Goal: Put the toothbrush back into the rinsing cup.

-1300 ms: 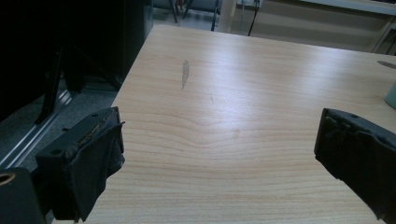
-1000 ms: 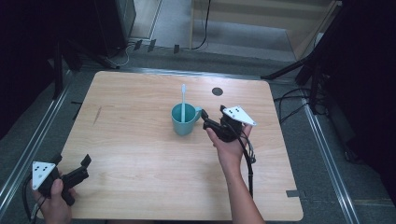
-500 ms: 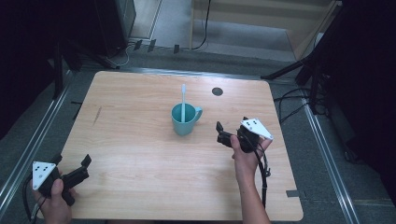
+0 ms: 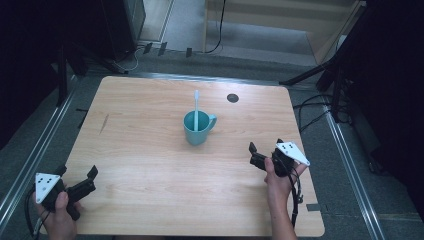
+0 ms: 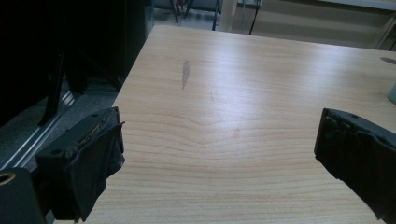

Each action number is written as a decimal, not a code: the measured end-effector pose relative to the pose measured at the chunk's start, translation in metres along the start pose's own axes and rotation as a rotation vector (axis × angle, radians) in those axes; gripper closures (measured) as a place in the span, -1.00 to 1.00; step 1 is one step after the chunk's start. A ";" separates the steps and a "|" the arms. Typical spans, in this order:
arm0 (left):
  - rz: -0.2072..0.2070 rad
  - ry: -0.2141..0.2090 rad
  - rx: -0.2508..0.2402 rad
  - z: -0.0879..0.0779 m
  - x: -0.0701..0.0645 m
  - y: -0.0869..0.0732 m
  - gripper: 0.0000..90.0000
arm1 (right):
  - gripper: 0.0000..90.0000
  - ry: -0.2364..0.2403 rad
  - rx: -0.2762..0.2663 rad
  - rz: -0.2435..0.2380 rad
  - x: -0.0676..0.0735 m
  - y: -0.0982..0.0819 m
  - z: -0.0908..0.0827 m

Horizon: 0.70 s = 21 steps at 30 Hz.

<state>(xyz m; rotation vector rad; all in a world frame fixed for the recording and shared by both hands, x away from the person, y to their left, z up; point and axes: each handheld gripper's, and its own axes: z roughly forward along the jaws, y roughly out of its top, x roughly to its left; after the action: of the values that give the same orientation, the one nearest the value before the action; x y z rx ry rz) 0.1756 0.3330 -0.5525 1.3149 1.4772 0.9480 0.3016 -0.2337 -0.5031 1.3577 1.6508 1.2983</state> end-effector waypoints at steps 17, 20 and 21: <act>-0.004 0.000 -0.001 0.000 0.001 0.000 -0.97 | -1.00 -0.071 0.018 0.019 -0.042 -0.031 -0.036; -0.005 0.001 -0.001 0.000 0.001 0.000 -0.97 | -1.00 -0.075 0.028 0.022 -0.050 -0.034 -0.044; -0.005 0.001 -0.002 0.000 0.001 0.000 -0.97 | -1.00 -0.076 0.030 0.018 -0.053 -0.036 -0.049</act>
<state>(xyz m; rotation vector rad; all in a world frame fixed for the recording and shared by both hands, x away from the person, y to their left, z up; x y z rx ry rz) 0.1754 0.3335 -0.5526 1.3093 1.4792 0.9470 0.2595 -0.2983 -0.5272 1.4254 1.6164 1.2209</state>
